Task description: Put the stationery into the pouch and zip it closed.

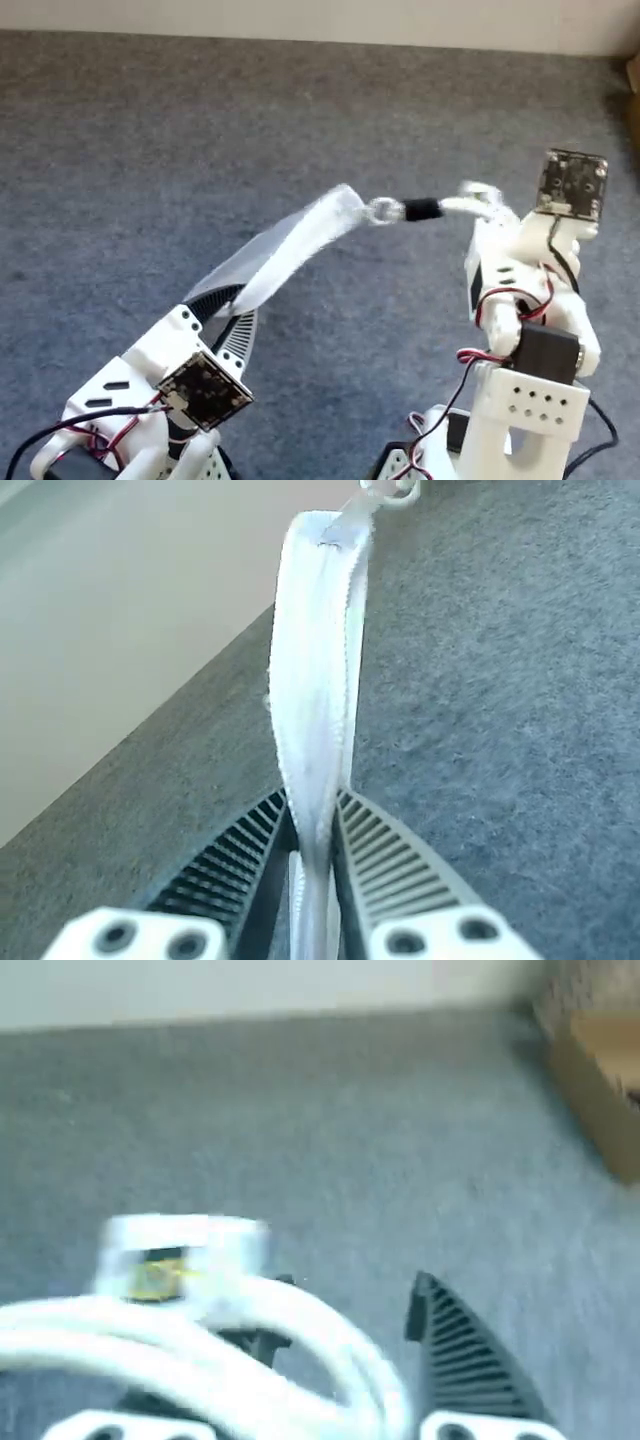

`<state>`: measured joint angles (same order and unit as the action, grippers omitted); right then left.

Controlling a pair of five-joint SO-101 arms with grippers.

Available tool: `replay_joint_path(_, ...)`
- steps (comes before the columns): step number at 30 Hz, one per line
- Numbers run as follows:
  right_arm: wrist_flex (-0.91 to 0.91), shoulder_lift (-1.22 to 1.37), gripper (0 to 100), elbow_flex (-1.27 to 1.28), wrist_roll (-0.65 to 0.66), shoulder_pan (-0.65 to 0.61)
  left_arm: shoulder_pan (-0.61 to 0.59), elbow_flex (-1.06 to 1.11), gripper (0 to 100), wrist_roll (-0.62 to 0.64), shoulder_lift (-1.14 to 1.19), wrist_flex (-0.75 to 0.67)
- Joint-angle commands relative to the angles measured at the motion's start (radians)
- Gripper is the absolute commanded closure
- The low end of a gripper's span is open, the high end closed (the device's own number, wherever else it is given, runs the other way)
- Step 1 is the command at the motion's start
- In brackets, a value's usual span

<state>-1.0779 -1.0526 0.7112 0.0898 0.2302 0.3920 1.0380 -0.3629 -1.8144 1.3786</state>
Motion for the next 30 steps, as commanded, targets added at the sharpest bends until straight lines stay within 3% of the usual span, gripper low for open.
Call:
replay_joint_path(1, -0.108, -0.016, 79.9, -0.091, -0.015, 0.019, -0.016, 0.005, 100, 0.012, -0.004, -0.005)
replay_joint_path(7, -0.245, -0.016, 79.9, -0.139, -0.011, 0.019, -0.064, 0.097, 100, 0.009, -0.004, -0.115)
replay_joint_path(23, -0.242, -0.016, 80.0, 0.143, -0.011, 0.018, -0.478, 0.148, 99, -0.021, -0.004, -0.480)
replay_joint_path(30, -0.205, -0.016, 80.0, 0.292, -0.011, 0.021, -0.549, 0.156, 99, -0.100, -0.002, -0.563)
